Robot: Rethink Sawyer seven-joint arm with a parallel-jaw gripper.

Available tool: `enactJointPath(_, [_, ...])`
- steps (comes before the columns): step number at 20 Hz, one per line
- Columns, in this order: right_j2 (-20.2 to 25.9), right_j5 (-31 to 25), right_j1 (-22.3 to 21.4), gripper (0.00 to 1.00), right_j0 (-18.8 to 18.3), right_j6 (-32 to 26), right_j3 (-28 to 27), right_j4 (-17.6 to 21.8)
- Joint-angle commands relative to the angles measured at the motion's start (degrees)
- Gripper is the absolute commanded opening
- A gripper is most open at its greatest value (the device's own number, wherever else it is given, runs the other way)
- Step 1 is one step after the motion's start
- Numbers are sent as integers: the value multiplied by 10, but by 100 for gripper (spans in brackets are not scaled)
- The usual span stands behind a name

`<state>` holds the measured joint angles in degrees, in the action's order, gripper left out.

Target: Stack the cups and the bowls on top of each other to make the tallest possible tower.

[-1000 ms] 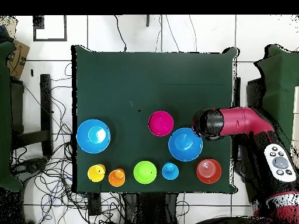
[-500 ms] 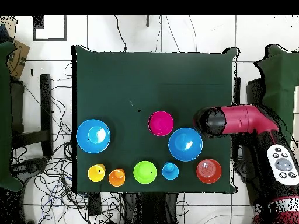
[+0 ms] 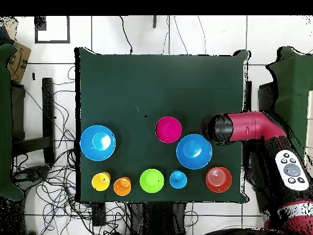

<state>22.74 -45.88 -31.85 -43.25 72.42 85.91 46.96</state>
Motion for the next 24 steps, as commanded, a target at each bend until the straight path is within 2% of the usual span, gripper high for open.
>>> enactJointPath(1, [40, 28, 48, 100, 13, -82, 9, 17])
enactJointPath(8, [39, 38, 59, 100, 18, -75, 1, 24])
enactJointPath(16, [32, 79, 55, 100, 33, -71, -16, 59])
enactJointPath(24, [39, 71, 55, 100, 30, -96, -12, 41])
